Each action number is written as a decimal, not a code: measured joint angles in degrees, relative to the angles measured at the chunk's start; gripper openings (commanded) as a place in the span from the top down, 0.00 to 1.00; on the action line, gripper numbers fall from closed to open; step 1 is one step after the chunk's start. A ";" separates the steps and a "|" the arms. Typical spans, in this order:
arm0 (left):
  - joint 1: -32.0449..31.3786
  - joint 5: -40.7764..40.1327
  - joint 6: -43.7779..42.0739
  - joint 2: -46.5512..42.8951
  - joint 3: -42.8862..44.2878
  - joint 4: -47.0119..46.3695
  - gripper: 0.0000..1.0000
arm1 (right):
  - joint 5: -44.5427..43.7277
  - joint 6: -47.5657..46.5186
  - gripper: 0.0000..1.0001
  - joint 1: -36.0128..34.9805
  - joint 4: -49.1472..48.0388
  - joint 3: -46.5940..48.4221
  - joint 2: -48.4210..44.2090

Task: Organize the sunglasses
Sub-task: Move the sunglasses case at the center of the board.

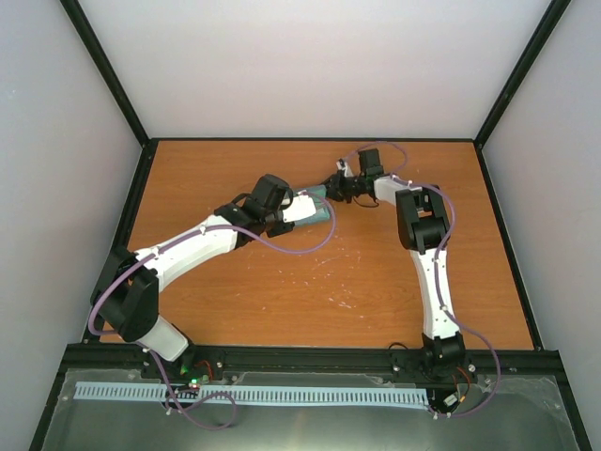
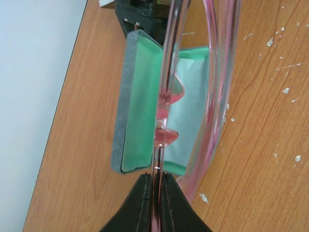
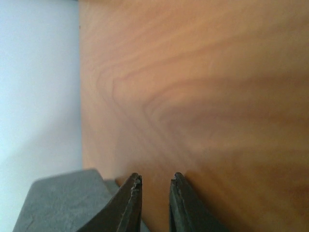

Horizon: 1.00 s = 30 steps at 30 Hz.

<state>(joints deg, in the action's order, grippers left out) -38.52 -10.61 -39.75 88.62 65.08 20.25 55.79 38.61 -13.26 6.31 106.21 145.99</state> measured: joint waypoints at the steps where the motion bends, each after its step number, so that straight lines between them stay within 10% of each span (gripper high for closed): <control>1: 0.02 -0.02 0.00 0.00 -0.07 -0.07 0.99 | 0.50 -0.59 0.84 -0.52 0.22 -1.79 -0.98; 17: 0.13 -1.66 -7.61 -3.45 -16.15 -11.28 0.99 | 2.32 -1.68 0.83 -1.57 -4.35 -20.57 -10.88; 30: 4.72 0.83 -28.48 -2.32 -32.28 -53.13 0.99 | -1.88 2.51 0.80 -0.35 -14.45 -36.06 -19.50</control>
<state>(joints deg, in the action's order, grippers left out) -33.80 -9.78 -68.23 86.30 32.80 -32.88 53.91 41.12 -13.61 -8.14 70.15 126.50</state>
